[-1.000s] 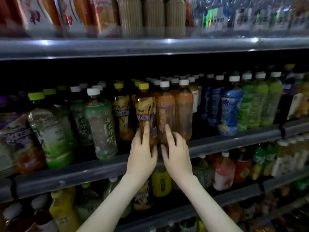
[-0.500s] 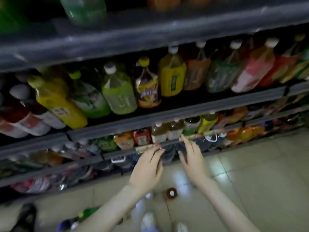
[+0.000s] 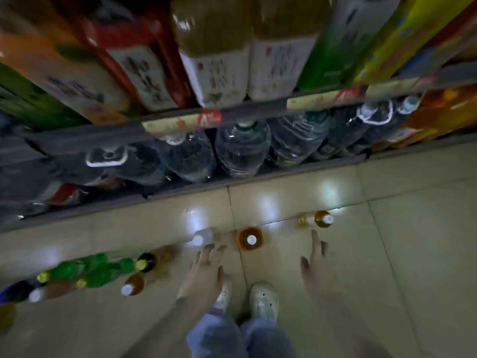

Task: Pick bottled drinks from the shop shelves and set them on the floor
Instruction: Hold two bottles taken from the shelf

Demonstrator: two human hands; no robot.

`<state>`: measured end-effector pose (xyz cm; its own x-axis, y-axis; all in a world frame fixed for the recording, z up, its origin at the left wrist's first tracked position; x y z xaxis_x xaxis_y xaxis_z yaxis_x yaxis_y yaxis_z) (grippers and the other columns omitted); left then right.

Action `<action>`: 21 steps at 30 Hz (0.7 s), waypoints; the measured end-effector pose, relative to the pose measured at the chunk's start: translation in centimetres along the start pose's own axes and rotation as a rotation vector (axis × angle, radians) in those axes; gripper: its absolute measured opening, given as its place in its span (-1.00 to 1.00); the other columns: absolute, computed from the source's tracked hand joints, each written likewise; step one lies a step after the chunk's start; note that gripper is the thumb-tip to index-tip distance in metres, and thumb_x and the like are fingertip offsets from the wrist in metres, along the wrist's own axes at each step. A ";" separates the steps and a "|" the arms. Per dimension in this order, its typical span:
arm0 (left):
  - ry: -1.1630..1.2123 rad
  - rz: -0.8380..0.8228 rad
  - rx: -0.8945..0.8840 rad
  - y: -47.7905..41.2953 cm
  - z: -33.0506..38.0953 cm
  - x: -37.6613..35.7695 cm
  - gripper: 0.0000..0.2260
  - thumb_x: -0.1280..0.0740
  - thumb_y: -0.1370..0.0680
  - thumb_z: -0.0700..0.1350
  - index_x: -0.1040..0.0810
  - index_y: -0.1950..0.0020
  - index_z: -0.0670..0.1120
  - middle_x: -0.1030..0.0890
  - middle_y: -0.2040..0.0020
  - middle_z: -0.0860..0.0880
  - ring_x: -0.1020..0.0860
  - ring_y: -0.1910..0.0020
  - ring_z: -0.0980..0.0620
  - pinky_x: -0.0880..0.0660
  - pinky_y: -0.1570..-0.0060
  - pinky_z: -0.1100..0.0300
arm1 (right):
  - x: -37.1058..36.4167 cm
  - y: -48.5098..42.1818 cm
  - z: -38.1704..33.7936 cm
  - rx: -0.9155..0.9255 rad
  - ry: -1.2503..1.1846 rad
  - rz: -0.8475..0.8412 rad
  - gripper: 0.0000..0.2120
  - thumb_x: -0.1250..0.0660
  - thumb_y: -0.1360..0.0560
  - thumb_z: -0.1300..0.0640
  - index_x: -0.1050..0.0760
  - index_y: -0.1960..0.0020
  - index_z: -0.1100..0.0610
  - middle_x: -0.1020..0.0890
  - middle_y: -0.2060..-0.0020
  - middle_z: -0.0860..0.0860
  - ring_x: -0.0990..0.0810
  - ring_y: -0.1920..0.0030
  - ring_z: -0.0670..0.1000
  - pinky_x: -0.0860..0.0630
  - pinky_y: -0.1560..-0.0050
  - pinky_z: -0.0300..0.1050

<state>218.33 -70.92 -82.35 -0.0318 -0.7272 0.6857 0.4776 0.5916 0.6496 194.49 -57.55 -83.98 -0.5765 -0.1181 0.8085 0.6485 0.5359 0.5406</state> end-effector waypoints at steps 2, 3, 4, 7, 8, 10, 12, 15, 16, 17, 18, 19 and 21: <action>0.001 0.018 -0.039 -4.2 0.5 -3.2 -0.49 -0.14 -0.61 -0.12 -0.10 -0.54 0.07 -0.15 -0.48 -0.04 -0.27 -0.39 -0.07 -0.37 -0.25 0.13 | -1.5 -5.0 2.6 -0.028 0.030 0.081 -0.26 -0.36 -0.51 0.19 -0.05 -0.56 0.15 -0.41 -0.27 0.28 -0.43 -0.16 0.28 -0.34 -0.16 0.07; 0.006 0.028 -0.065 -6.3 1.0 -4.8 -0.50 -0.14 -0.60 -0.14 -0.12 -0.53 0.08 -0.17 -0.47 -0.03 -0.29 -0.37 -0.07 -0.37 -0.24 0.14 | -2.1 -7.7 3.9 -0.031 0.082 0.120 -0.25 -0.35 -0.52 0.15 -0.02 -0.57 0.13 -0.37 -0.32 0.30 -0.43 -0.18 0.29 -0.32 -0.18 0.07; 0.024 0.033 -0.091 -8.4 1.5 -6.2 -0.51 -0.15 -0.60 -0.15 -0.14 -0.51 0.10 -0.18 -0.45 -0.02 -0.31 -0.35 -0.07 -0.37 -0.24 0.14 | -2.8 -10.4 5.1 -0.033 0.167 0.136 -0.25 -0.32 -0.55 0.09 0.04 -0.58 0.10 -0.31 -0.38 0.30 -0.41 -0.23 0.28 -0.31 -0.21 0.05; 0.066 0.053 -0.157 -13.3 3.5 -9.4 -0.54 -0.17 -0.61 -0.10 -0.16 -0.49 0.11 -0.16 -0.47 0.03 -0.31 -0.36 -0.05 -0.36 -0.29 0.10 | -5.2 -17.0 8.4 -0.065 0.205 0.073 -0.40 -0.22 -0.59 0.10 -0.08 -0.55 0.15 -0.33 -0.32 0.31 -0.40 -0.26 0.28 -0.34 -0.15 0.03; 0.058 0.055 -0.182 -14.4 4.3 -10.1 -0.54 -0.16 -0.61 -0.09 -0.15 -0.50 0.10 -0.15 -0.47 0.03 -0.29 -0.38 -0.04 -0.35 -0.31 0.11 | -5.7 -18.3 9.2 -0.078 0.121 0.072 -0.50 -0.23 -0.58 0.18 -0.20 -0.48 0.21 -0.37 -0.23 0.33 -0.46 -0.15 0.32 -0.36 -0.04 0.04; 0.081 0.067 -0.232 -15.4 5.9 -10.3 -0.52 -0.16 -0.61 -0.14 -0.16 -0.51 0.10 -0.17 -0.46 0.02 -0.29 -0.38 -0.02 -0.35 -0.32 0.12 | -5.7 -19.2 9.8 -0.091 0.030 0.092 -0.63 -0.23 -0.54 0.28 -0.31 -0.33 0.31 -0.40 -0.11 0.35 -0.50 0.02 0.36 -0.33 0.13 0.01; 0.145 0.065 -0.271 -14.8 7.4 -9.2 -0.51 -0.17 -0.59 -0.21 -0.23 -0.49 0.09 -0.24 -0.43 0.01 -0.31 -0.36 -0.01 -0.34 -0.32 0.12 | -4.9 -17.5 9.2 -0.056 -0.028 0.107 -0.71 -0.26 -0.54 0.25 -0.34 -0.22 0.33 -0.45 -0.02 0.33 -0.51 0.05 0.35 -0.36 0.17 0.04; 0.209 0.043 -0.339 -11.4 10.3 -5.2 -0.53 -0.22 -0.56 -0.23 -0.32 -0.45 0.05 -0.32 -0.39 0.00 -0.34 -0.35 -0.01 -0.29 -0.33 0.18 | -0.3 -11.4 6.3 0.013 -0.163 0.131 -0.80 -0.31 -0.51 0.21 -0.36 -0.07 0.26 -0.45 0.11 0.15 -0.53 0.12 0.26 -0.43 0.19 0.02; 0.223 0.014 -0.359 -9.8 11.5 -3.5 -0.52 -0.25 -0.56 -0.21 -0.31 -0.46 0.05 -0.32 -0.41 0.00 -0.33 -0.37 -0.02 -0.28 -0.34 0.18 | 2.3 -9.1 4.9 0.058 -0.192 0.141 -0.82 -0.32 -0.50 0.18 -0.38 -0.03 0.22 -0.45 0.15 0.07 -0.53 0.15 0.21 -0.42 0.22 -0.01; 0.231 -0.024 -0.378 -8.0 12.9 -1.5 -0.49 -0.28 -0.56 -0.17 -0.27 -0.48 0.07 -0.28 -0.45 0.00 -0.30 -0.41 -0.02 -0.26 -0.37 0.18 | 5.5 -6.7 3.1 0.118 -0.221 0.150 -0.86 -0.33 -0.50 0.15 -0.40 0.03 0.16 -0.45 0.21 0.00 -0.52 0.20 0.14 -0.39 0.27 -0.06; 0.220 -0.072 -0.398 -6.0 14.5 0.6 -0.44 -0.31 -0.56 -0.10 -0.20 -0.51 0.10 -0.21 -0.50 0.01 -0.23 -0.46 -0.01 -0.23 -0.40 0.17 | 9.0 -4.2 1.1 0.180 -0.251 0.149 -0.89 -0.33 -0.49 0.10 -0.39 0.11 0.07 -0.45 0.28 -0.06 -0.49 0.26 0.04 -0.36 0.32 -0.09; 0.187 -0.118 -0.421 -3.9 16.2 2.9 -0.38 -0.34 -0.54 -0.03 -0.13 -0.54 0.11 -0.14 -0.54 0.01 -0.15 -0.50 0.01 -0.20 -0.42 0.16 | 12.8 -1.6 -1.0 0.229 -0.268 0.142 -0.84 -0.33 -0.49 0.06 -0.36 0.18 -0.02 -0.44 0.35 -0.09 -0.46 0.32 -0.06 -0.33 0.35 -0.12; 0.114 -0.159 -0.482 0.6 19.8 8.4 -0.27 -0.40 -0.49 0.04 -0.07 -0.56 0.09 -0.17 -0.54 -0.03 -0.14 -0.51 0.00 -0.22 -0.41 0.14 | 20.7 3.8 -5.3 0.311 -0.294 0.130 -0.77 -0.36 -0.47 0.01 -0.31 0.25 -0.11 -0.44 0.43 -0.09 -0.42 0.38 -0.14 -0.32 0.36 -0.21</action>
<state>200.95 -69.72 -69.66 -0.0538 -0.8440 0.5336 0.8255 0.2631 0.4994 187.67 -62.44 -63.97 -0.6460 0.1851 0.7405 0.5702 0.7620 0.3069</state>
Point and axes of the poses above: each hand's wrist, its own y-axis away from the middle knuckle, its own x-axis out of the back of the hand, z = x × y, the point moved 9 cm from there along -y, towards the middle knuckle
